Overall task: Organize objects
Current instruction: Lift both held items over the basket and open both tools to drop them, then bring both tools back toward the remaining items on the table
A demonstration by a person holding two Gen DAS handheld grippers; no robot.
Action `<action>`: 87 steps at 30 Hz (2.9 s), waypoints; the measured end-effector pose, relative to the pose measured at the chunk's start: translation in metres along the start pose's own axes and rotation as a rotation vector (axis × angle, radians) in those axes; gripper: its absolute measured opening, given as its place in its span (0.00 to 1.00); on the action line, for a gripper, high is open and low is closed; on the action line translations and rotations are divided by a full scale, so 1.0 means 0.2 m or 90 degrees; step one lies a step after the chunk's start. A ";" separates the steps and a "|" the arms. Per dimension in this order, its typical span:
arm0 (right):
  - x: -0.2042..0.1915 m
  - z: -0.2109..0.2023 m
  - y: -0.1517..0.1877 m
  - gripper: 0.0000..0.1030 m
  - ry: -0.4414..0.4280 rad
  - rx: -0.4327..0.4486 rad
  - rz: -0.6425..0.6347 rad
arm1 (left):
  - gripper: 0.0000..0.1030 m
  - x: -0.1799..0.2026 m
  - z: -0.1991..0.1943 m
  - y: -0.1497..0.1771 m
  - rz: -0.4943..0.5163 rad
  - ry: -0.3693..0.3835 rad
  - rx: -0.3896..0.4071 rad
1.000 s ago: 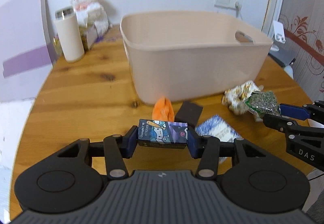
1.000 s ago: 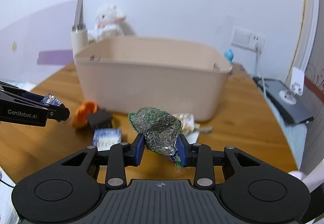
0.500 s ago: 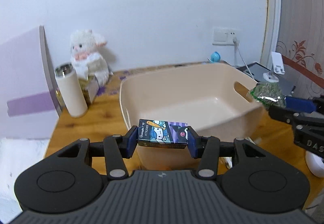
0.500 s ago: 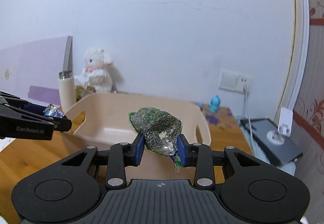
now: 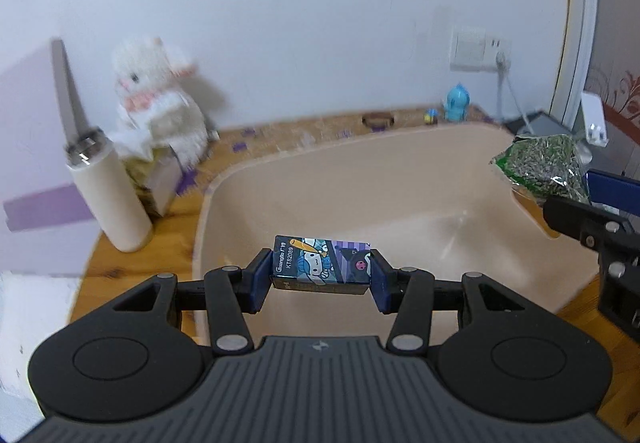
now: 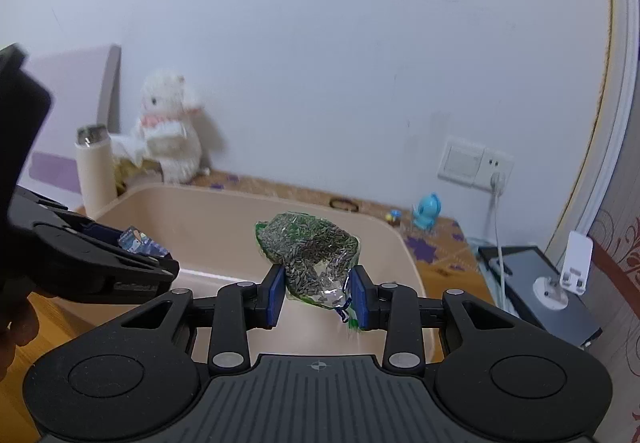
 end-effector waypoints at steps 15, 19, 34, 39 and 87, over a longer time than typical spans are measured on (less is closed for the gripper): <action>-0.05 0.24 0.12 0.43 -0.003 -0.122 -0.047 | 0.51 0.02 0.35 0.15 0.004 0.008 -0.192; -0.03 0.18 0.12 0.49 0.000 -0.097 -0.031 | 0.53 0.01 0.32 0.14 -0.001 0.005 -0.183; 0.09 -0.25 0.07 0.76 0.026 0.020 0.034 | 0.84 0.05 -0.14 0.03 0.006 0.005 -0.044; 0.08 -0.39 0.12 0.77 0.012 0.033 0.039 | 0.86 0.03 -0.28 0.08 -0.005 -0.007 -0.017; 0.03 -0.34 0.98 0.75 -0.010 -0.145 -0.006 | 0.89 0.27 -0.28 1.05 -0.004 0.051 -0.117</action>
Point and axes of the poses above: each gripper's, at about its wrist camera, not at the fingertips, and z roughly the way its jaws point, x to its right, y to its underside, the point moved 10 cm from there along z, roughly the way its jaws point, and after that the axes turned 4 degrees about -x, right-handed, at the moved point
